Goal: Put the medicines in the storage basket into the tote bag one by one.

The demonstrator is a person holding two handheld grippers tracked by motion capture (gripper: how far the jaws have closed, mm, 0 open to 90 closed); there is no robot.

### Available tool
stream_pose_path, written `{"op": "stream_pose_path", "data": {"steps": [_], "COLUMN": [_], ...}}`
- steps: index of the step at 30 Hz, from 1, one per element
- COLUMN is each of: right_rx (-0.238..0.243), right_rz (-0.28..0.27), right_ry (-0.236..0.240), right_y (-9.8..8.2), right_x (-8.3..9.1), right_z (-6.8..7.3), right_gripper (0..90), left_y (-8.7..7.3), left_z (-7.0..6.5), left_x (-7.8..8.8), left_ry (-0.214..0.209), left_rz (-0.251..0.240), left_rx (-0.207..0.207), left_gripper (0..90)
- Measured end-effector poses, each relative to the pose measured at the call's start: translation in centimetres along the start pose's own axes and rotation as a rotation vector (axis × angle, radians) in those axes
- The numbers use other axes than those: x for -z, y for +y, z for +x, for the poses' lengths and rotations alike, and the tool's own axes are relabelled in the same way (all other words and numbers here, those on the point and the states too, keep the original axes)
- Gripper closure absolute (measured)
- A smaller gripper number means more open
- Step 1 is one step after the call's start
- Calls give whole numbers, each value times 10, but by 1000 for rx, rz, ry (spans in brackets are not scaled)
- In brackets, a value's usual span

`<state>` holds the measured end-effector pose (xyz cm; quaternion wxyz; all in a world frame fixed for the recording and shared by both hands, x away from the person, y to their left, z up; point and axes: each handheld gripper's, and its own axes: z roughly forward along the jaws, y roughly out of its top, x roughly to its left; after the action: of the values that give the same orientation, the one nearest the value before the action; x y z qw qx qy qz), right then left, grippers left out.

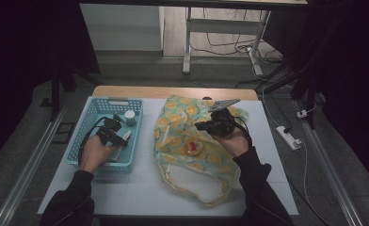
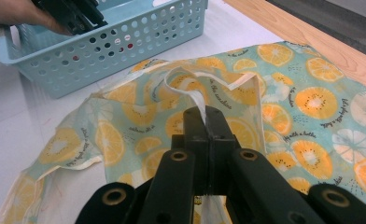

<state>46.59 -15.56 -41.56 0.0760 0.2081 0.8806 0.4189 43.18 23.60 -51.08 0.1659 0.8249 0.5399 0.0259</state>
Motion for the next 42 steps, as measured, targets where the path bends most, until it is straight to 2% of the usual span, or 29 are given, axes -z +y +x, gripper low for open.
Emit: {"op": "stream_pose_path", "data": {"steps": [7, 13, 18, 33, 42], "right_rx": [3, 2, 2, 11, 13], "right_rz": [-1, -4, -4, -18, -26], "right_ry": [1, 0, -1, -1, -4], "right_y": [0, 0, 0, 1, 2], "right_x": [0, 1, 1, 3, 4], "right_z": [0, 0, 0, 1, 2], "right_gripper": [892, 892, 892, 892, 892], "left_y": [1, 3, 2, 1, 2], "left_z": [-1, -2, -1, -2, -16], "left_x": [1, 1, 6, 43, 62], "left_ry": [3, 17, 19, -12, -53], "left_rz": [19, 30, -3, -133, -197], "left_rx": [33, 40, 39, -40, -102], "left_gripper": [715, 722, 723, 725, 725]}}
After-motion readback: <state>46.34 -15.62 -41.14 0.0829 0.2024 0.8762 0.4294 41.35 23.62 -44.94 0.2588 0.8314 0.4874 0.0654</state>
